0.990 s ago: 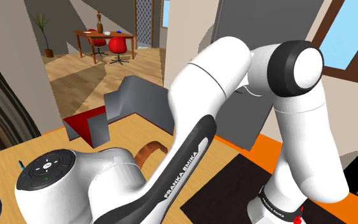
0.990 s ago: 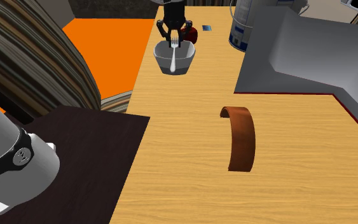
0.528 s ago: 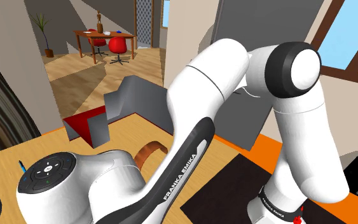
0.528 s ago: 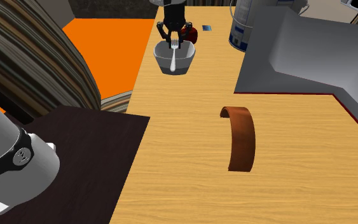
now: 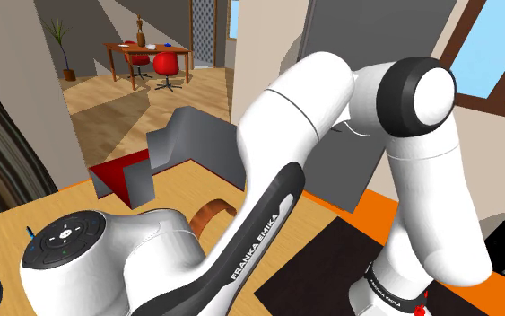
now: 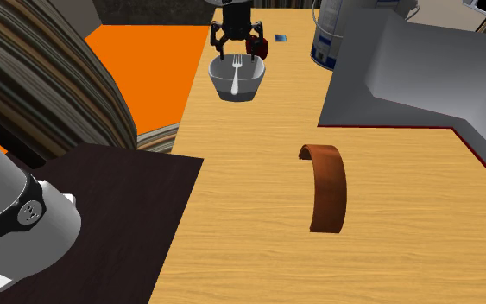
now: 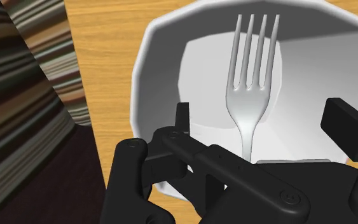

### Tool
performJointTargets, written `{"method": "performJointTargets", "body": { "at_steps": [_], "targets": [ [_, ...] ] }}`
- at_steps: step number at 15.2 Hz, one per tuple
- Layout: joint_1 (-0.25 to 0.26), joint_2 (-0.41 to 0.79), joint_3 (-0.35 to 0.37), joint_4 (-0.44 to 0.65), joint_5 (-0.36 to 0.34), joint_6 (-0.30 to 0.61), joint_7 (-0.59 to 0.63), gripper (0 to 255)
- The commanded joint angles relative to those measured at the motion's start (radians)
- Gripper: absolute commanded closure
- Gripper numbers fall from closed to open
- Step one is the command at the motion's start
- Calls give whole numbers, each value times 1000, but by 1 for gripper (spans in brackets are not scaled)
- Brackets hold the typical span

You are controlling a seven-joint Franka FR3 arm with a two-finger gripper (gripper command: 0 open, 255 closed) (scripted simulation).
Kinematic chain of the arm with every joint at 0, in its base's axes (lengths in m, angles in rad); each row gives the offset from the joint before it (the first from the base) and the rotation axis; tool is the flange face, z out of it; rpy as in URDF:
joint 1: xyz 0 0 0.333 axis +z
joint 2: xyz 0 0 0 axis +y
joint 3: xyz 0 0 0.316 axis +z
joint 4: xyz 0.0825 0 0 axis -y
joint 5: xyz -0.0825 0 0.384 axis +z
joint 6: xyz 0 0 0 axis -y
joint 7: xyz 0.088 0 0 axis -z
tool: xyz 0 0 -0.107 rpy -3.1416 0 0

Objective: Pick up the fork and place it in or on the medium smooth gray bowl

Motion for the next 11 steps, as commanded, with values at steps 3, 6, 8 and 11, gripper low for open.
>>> {"method": "performJointTargets", "body": {
  "at_steps": [3,6,8,11],
  "targets": [
    [-41,-74,50,9,63,-72,-38,0],
    [-40,-74,50,9,63,-72,-38,0],
    [-40,-74,50,9,63,-72,-38,0],
    [-40,-74,50,9,63,-72,-38,0]
  ]
}}
